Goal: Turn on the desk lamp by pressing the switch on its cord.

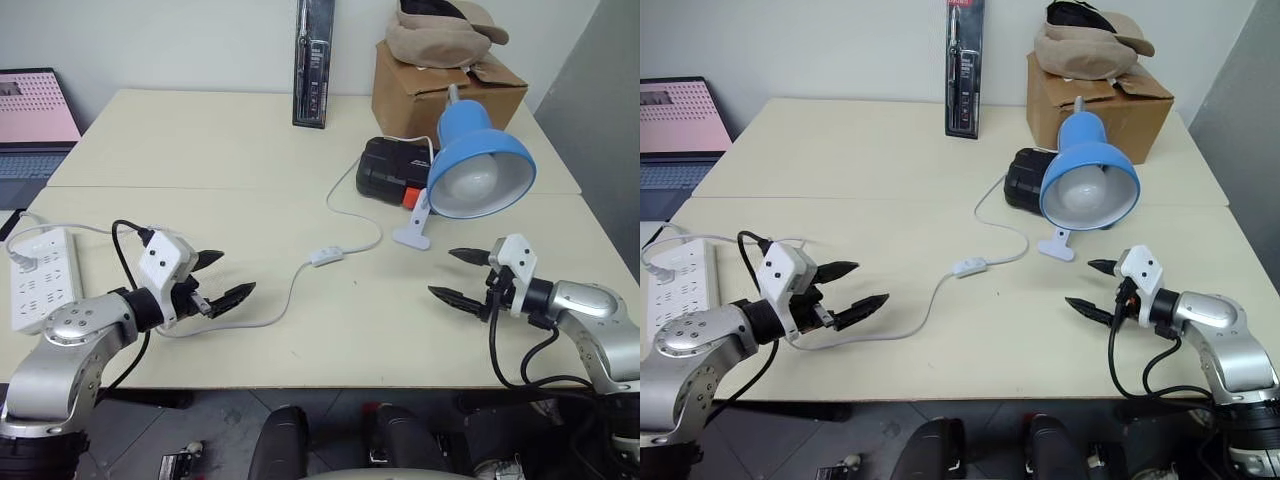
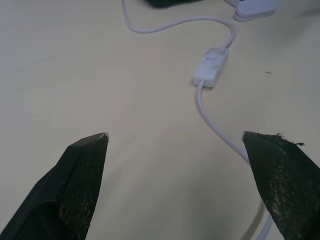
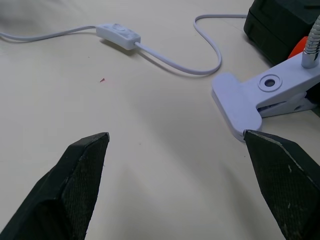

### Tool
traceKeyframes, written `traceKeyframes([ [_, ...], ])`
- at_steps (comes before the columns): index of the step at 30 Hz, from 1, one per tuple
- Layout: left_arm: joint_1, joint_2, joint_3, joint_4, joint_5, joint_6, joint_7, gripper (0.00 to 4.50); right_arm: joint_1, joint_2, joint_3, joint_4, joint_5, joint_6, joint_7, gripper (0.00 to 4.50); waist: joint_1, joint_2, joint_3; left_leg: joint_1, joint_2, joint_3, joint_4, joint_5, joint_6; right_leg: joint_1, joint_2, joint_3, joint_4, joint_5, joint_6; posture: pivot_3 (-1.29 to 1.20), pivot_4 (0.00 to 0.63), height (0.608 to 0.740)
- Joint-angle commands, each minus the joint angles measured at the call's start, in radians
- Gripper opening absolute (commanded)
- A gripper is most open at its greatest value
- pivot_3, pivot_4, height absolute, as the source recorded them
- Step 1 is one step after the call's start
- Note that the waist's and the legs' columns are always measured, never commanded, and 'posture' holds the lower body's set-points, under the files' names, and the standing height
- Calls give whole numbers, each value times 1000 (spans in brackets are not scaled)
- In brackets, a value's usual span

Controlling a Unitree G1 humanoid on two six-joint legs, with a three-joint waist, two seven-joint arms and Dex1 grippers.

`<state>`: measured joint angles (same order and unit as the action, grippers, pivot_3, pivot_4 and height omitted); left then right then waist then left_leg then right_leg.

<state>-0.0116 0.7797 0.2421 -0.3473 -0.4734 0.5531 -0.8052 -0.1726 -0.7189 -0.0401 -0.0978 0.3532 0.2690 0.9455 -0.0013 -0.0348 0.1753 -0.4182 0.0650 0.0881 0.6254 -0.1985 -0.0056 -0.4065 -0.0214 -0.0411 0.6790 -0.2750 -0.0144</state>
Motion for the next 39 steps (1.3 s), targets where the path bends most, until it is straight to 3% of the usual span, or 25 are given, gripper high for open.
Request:
traceKeyframes([
  [1,-19,3,4,1,-25,1,-23,4465,-24,0,-3,17,0,-32,31,4500,0,0,0,0,0,0,0,0,0,0,0,0,0,0,0,0,150,740],
  [15,-84,-8,-48,80,69,-41,10,4465,-69,16,38,73,-31,-60,68,4500,0,0,0,0,0,0,0,0,0,0,0,0,0,0,0,0,150,740],
  [23,-135,-51,-26,92,74,-82,59,4465,-68,14,37,15,-16,-13,53,4500,1,0,0,0,0,0,0,0,0,0,0,0,0,0,0,0,150,740],
  [30,-157,-77,-6,118,8,-122,7,4465,-60,12,19,-51,21,70,32,4500,0,0,0,0,0,0,1,0,0,0,0,0,1,0,1,0,150,740],
  [39,-313,-59,-177,301,100,-203,-149,4465,-28,48,7,-261,105,308,-106,4500,3,0,0,0,0,-1,2,0,0,1,0,-1,1,1,1,0,150,740],
])
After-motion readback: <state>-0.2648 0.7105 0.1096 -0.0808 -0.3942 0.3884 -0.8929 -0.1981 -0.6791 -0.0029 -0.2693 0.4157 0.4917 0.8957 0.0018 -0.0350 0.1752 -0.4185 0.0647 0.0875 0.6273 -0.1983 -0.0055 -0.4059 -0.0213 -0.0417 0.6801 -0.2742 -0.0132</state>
